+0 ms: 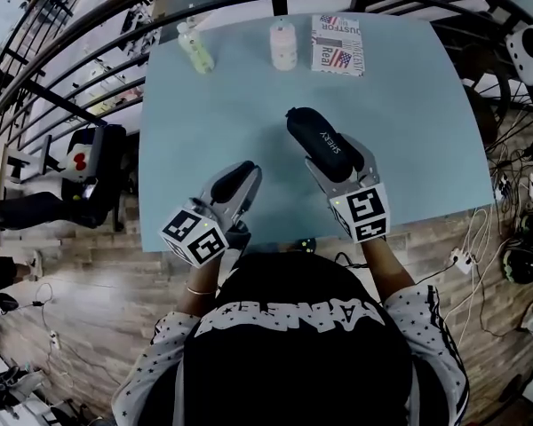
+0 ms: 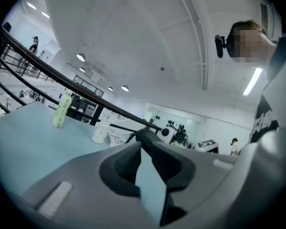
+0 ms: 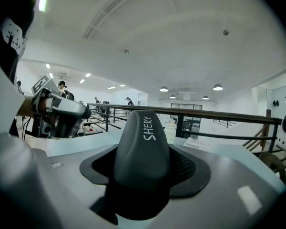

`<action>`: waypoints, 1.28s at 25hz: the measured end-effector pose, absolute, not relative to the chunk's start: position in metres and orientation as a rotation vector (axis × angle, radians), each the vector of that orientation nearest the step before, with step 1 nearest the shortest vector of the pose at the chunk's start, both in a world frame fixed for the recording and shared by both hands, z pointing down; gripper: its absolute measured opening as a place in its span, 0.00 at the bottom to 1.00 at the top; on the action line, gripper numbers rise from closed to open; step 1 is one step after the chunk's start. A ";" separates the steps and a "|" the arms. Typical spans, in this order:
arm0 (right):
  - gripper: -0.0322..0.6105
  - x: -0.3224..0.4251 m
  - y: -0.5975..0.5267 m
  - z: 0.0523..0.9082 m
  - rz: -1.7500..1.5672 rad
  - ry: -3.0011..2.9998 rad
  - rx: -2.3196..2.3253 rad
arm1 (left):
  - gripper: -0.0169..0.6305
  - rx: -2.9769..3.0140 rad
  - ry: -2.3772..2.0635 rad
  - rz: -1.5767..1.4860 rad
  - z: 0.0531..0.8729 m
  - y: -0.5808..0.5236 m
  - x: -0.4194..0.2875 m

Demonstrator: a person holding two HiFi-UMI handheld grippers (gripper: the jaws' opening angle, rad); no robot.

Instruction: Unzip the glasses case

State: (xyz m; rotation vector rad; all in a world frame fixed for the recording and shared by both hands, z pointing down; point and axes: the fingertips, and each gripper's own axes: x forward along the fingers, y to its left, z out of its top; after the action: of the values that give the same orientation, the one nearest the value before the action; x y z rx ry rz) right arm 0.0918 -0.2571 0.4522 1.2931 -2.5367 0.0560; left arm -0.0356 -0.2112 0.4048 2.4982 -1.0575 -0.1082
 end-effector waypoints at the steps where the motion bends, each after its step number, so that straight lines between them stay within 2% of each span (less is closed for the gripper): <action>1: 0.55 0.091 -0.257 0.444 0.030 -2.547 1.296 | 0.03 2.500 -1.047 -0.123 0.401 -0.212 -0.034; 12: 0.55 0.083 -0.257 0.377 -0.183 -2.647 1.307 | 0.03 2.546 -0.913 -0.243 0.357 -0.216 -0.016; 20: 0.55 0.047 -0.234 0.350 -0.376 -2.752 1.167 | 0.03 2.519 -0.800 -0.283 0.341 -0.215 0.002; 32: 0.55 -0.011 -0.189 0.359 -0.612 -2.750 0.879 | 0.03 2.494 -0.809 -0.293 0.335 -0.212 -0.002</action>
State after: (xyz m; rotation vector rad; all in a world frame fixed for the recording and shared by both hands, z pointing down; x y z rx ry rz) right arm -0.0111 -0.1887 0.3588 0.8790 -2.7502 -0.6120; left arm -0.0018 -0.2120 0.3354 2.4942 -0.8093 -0.2935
